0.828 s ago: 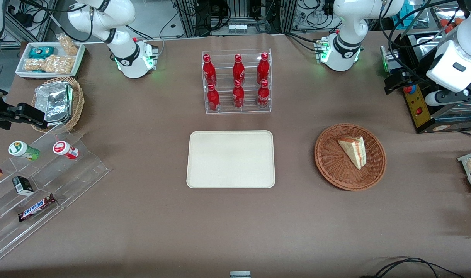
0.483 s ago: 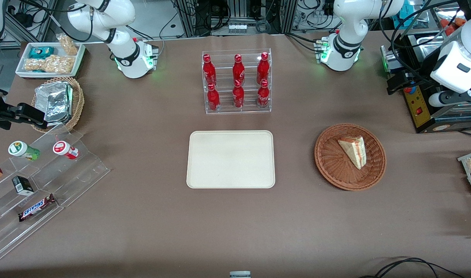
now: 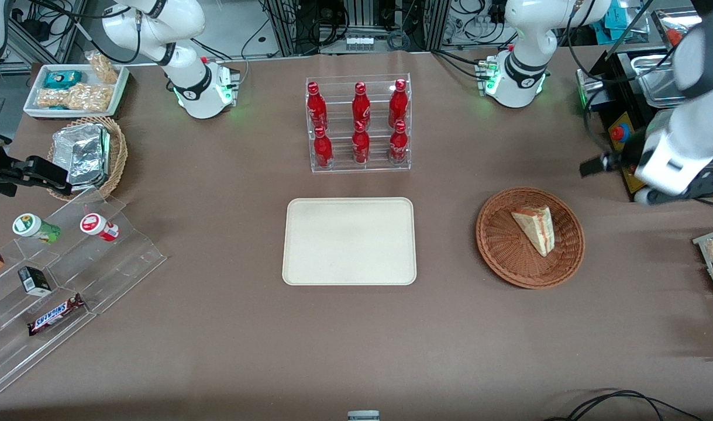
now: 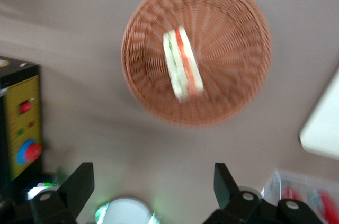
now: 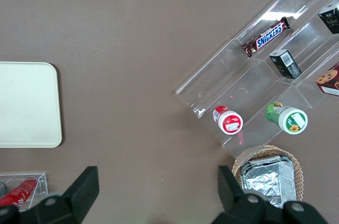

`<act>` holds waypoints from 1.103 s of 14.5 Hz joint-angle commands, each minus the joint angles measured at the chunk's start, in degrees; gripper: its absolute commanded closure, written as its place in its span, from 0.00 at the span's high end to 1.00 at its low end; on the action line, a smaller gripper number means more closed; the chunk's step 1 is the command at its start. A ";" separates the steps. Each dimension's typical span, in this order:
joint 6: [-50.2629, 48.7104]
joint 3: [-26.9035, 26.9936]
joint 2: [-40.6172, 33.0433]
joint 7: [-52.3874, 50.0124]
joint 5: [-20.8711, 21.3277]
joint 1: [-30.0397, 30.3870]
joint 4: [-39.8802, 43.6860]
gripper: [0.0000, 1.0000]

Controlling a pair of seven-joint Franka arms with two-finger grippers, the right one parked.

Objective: Place sandwich from basket to tray
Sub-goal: 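Move the left gripper over the wicker basket toward the sandwich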

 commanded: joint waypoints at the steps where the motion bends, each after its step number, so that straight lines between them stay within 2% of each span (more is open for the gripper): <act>1: 14.17 0.89 -1.60 -6.91 -0.35 0.17 -11.70 1.00; 6: 27.21 0.98 3.48 -16.86 -0.53 -0.36 -17.88 1.00; 16: 30.47 0.72 8.77 -17.22 -0.53 -2.73 -17.97 1.00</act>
